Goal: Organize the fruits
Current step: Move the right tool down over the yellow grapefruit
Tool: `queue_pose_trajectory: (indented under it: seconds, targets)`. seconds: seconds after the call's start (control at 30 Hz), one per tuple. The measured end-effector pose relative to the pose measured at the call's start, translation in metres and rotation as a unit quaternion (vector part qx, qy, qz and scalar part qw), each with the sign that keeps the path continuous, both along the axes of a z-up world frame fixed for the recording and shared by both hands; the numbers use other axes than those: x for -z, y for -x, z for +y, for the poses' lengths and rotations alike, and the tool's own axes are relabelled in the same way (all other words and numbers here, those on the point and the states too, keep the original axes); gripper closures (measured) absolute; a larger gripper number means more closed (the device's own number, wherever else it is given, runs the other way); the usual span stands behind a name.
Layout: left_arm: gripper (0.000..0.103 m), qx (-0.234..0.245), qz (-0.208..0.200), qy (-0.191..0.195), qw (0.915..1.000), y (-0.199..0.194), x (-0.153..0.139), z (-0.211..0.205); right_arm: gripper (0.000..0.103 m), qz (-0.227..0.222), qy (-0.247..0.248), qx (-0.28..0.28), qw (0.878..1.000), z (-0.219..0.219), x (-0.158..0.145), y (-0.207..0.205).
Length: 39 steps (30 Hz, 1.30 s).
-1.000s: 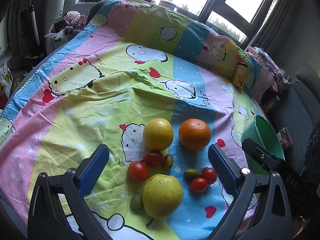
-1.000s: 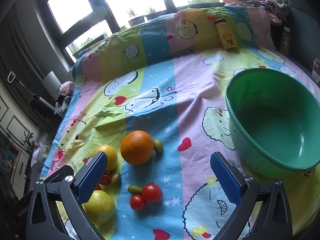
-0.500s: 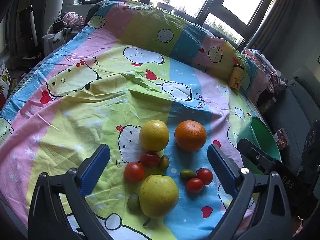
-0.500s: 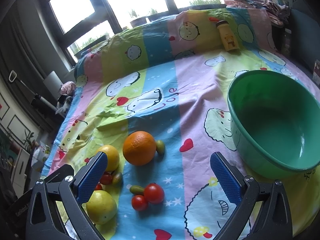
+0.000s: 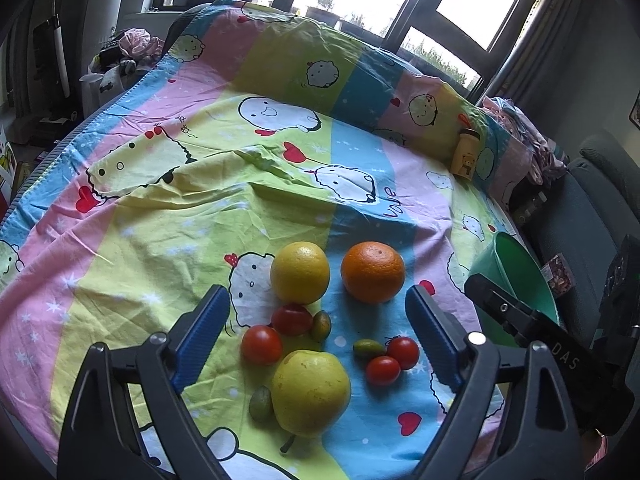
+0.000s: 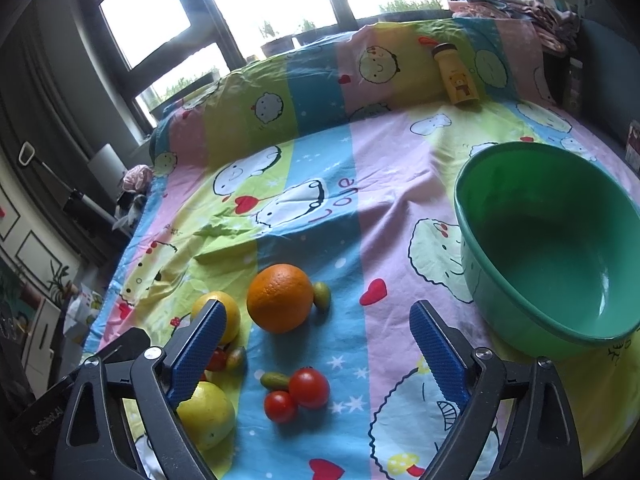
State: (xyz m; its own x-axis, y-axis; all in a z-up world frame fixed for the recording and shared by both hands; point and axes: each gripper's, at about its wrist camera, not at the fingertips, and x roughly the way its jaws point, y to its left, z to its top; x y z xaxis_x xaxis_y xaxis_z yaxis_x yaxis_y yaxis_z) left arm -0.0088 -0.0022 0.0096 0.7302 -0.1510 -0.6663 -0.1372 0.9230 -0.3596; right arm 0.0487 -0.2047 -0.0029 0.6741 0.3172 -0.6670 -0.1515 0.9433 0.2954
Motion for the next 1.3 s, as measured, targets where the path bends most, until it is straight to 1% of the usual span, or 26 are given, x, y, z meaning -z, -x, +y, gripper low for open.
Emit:
queue_pose_trajectory:
  seconds: [0.03, 0.07, 0.13, 0.17, 0.23, 0.3, 0.4, 0.47, 0.53, 0.6, 0.67, 0.73, 0.77, 0.8, 0.83, 0.9, 0.97, 1.07, 1.2, 1.3]
  targets:
    - [0.021, 0.002, -0.001, 0.002, 1.0, 0.0, -0.001, 0.0, 0.017, 0.001, 0.0, 0.0, 1.0, 0.0, 0.0, 0.0]
    - [0.022, 0.005, -0.002, 0.006, 1.0, -0.001, -0.002, 0.0, 0.018, 0.004, -0.002, -0.002, 1.0, 0.0, 0.0, -0.001]
    - [0.024, 0.011, -0.003, 0.014, 0.9998, -0.004, -0.006, 0.0, 0.026, 0.013, -0.018, -0.013, 1.0, 0.001, 0.0, -0.002]
    - [0.026, 0.013, -0.004, 0.018, 0.9998, -0.006, -0.009, 0.001, 0.027, 0.017, -0.028, -0.022, 0.999, 0.002, -0.001, -0.004]
    - [0.034, 0.009, -0.006, 0.025, 0.9996, -0.01, -0.019, 0.004, 0.033, 0.025, -0.047, -0.033, 0.998, 0.003, -0.006, -0.011]
    - [0.036, 0.01, -0.012, 0.028, 0.9995, -0.015, -0.032, 0.008, 0.038, 0.029, -0.065, -0.039, 0.997, 0.003, -0.015, -0.017]
    - [0.038, 0.004, -0.026, 0.019, 0.9995, -0.023, -0.052, 0.013, 0.046, 0.032, -0.096, -0.051, 0.994, 0.003, -0.031, -0.029]
    - [0.041, 0.002, -0.028, 0.021, 0.9994, -0.032, -0.062, 0.018, 0.046, 0.037, -0.113, -0.065, 0.991, 0.006, -0.04, -0.04]
    - [0.047, 0.003, -0.025, 0.033, 0.9992, -0.043, -0.064, 0.021, 0.046, 0.046, -0.112, -0.081, 0.989, 0.014, -0.045, -0.052]
    - [0.049, 0.008, -0.013, 0.03, 0.9994, -0.05, -0.056, 0.02, 0.046, 0.058, -0.116, -0.09, 0.988, 0.022, -0.044, -0.063]
    - [0.051, 0.015, 0.01, 0.028, 0.9994, -0.056, -0.039, 0.017, 0.046, 0.076, -0.124, -0.104, 0.984, 0.031, -0.036, -0.073]
    - [0.06, 0.024, 0.044, 0.044, 0.9978, -0.061, -0.018, 0.016, 0.047, 0.1, -0.14, -0.128, 0.977, 0.041, -0.021, -0.081]
    - [0.063, 0.026, 0.064, 0.051, 0.9963, -0.063, -0.007, 0.015, 0.048, 0.114, -0.147, -0.136, 0.973, 0.047, -0.013, -0.084]
    - [0.069, 0.027, 0.078, 0.055, 0.9951, -0.064, 0.0, 0.014, 0.056, 0.129, -0.153, -0.141, 0.97, 0.052, -0.006, -0.088]
    - [0.071, 0.029, 0.087, 0.057, 0.9941, -0.064, 0.006, 0.013, 0.064, 0.144, -0.156, -0.144, 0.967, 0.057, 0.002, -0.091]
    - [0.071, 0.035, 0.096, 0.059, 0.9929, -0.063, 0.014, 0.012, 0.068, 0.166, -0.15, -0.15, 0.963, 0.066, 0.012, -0.092]
    - [0.071, 0.037, 0.101, 0.063, 0.9922, -0.062, 0.017, 0.013, 0.068, 0.179, -0.144, -0.156, 0.961, 0.072, 0.019, -0.088]
    - [0.071, 0.033, 0.102, 0.06, 0.9924, -0.061, 0.02, 0.017, 0.068, 0.196, -0.152, -0.158, 0.956, 0.076, 0.028, -0.083]
    - [0.071, 0.041, 0.105, 0.058, 0.9919, -0.06, 0.025, 0.017, 0.068, 0.209, -0.147, -0.156, 0.954, 0.08, 0.034, -0.079]
    - [0.071, 0.036, 0.107, 0.041, 0.9928, -0.061, 0.027, 0.017, 0.068, 0.219, -0.148, -0.152, 0.952, 0.081, 0.04, -0.081]
